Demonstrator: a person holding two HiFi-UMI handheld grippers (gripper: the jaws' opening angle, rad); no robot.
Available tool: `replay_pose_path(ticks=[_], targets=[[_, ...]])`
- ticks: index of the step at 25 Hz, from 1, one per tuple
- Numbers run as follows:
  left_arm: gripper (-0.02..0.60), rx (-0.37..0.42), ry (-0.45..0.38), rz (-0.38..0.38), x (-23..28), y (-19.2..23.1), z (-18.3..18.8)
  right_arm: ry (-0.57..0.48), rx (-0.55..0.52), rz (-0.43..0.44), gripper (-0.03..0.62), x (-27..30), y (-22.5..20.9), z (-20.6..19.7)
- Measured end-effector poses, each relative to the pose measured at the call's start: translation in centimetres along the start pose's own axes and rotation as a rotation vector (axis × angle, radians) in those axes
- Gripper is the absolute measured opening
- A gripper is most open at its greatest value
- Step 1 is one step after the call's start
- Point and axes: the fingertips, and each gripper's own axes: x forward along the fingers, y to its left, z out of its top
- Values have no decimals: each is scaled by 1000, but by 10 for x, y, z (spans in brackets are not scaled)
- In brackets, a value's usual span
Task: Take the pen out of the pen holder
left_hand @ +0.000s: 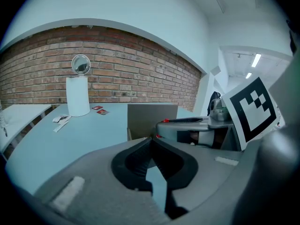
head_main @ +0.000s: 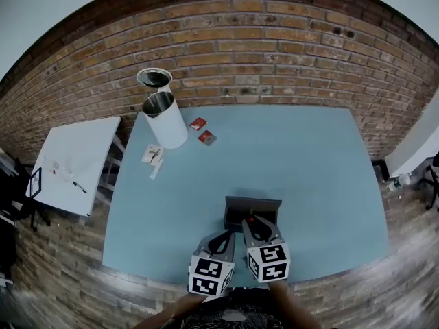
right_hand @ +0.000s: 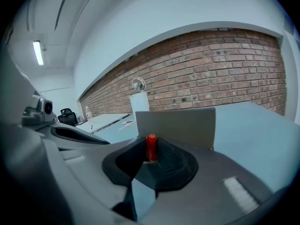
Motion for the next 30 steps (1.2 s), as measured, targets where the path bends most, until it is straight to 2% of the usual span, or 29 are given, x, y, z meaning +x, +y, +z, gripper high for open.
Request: replay_pose_path(ticks=[30], targets=[[-6,10,-42,-10,-14,-5,6,-164,-52,-35,63,-31,9,45]])
